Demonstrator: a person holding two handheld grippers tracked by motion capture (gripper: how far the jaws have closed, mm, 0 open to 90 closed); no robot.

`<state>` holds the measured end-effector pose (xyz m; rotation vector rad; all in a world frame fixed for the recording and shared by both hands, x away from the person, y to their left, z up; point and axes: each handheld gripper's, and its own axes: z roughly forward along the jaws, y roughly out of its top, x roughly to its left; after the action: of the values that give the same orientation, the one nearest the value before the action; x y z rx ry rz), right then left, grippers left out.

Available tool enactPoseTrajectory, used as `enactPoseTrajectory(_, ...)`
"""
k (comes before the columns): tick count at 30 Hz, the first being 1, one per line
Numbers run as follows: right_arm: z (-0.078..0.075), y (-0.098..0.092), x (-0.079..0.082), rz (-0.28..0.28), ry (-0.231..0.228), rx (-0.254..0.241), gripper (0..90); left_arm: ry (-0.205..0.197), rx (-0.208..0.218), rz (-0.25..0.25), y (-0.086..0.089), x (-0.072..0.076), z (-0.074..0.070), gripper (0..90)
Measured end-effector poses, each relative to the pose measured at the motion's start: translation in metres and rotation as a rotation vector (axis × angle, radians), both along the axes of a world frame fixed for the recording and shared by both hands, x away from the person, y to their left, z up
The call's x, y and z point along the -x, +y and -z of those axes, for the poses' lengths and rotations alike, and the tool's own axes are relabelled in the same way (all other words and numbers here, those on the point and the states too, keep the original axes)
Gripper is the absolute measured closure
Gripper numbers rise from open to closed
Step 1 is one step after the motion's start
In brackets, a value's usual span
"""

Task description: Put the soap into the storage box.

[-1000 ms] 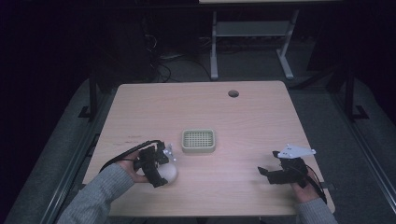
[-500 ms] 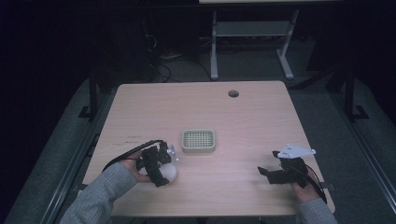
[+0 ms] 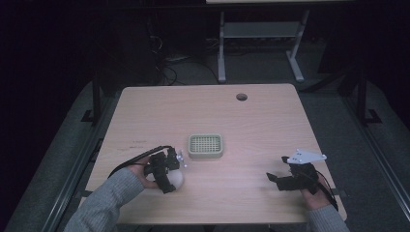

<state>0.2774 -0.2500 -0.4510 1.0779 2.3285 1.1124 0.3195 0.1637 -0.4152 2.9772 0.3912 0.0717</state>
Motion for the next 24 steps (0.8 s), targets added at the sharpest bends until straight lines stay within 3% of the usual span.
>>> enactPoseTrajectory(24,0.000,-0.001,0.000,-0.003,-0.004,-0.002,14.0,0.036,-0.030,-0.004,-0.006,-0.006,0.014,17.7)
